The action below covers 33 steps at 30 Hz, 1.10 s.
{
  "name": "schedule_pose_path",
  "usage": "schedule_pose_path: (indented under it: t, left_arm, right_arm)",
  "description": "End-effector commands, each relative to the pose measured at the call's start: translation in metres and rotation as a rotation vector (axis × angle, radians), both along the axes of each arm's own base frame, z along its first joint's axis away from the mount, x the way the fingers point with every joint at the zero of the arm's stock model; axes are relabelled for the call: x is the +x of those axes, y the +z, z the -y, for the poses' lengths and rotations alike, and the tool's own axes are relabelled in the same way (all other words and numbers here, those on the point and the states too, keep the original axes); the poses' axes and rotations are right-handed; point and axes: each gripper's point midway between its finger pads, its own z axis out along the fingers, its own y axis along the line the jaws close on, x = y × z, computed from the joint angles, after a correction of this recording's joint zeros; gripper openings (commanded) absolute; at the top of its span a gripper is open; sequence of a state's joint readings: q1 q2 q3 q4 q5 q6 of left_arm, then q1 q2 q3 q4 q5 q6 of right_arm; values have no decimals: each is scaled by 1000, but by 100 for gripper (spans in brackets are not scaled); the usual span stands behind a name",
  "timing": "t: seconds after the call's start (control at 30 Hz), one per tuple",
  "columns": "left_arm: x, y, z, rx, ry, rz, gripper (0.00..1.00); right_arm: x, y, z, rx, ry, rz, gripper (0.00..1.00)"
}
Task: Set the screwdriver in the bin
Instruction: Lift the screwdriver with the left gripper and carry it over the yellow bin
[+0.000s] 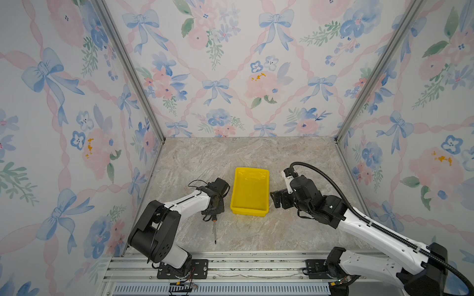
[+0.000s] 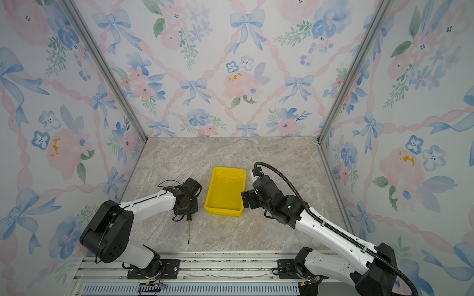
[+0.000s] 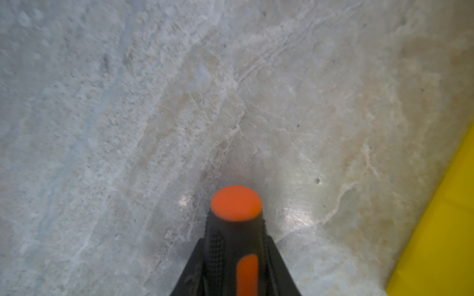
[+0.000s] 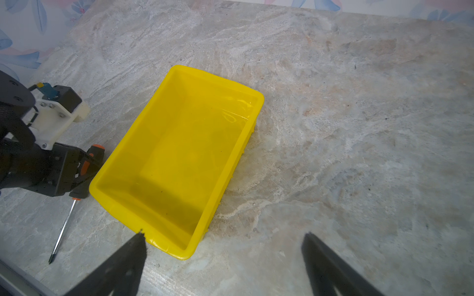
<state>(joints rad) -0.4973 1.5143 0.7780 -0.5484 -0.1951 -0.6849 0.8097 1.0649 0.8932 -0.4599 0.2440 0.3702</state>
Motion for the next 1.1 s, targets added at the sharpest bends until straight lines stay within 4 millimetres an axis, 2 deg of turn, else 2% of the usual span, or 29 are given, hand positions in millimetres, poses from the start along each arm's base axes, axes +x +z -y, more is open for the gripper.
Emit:
schedule_pose_path:
  t: [0.0,0.27,0.37,0.5,0.63,0.8,0.93,1.07]
  left_arm:
    - [5,8,-5,30,-3,18,5]
    - [21,45,-8,36,-5,102,0]
    - [32,68,-5,22,-14,153,0]
    - [53,106,5,-8,-41,245,0]
    - [75,142,23,-59,-82,324,0]
    - [93,171,53,-108,-132,380,0]
    - [105,178,76,-129,-162,390,0]
    - [115,176,102,-138,-202,382,0]
  right_arm:
    - [-1,11,-2,52,34,42,97]
    - [-8,27,-22,170,135,82,97]
    - [-13,39,-28,231,170,113,97]
    - [-14,43,-30,251,183,117,97]
    - [-16,48,-34,277,199,118,97]
    - [-18,50,-28,267,190,125,97]
    - [-21,50,-20,252,175,129,97]
    - [-21,39,-3,187,105,95,97]
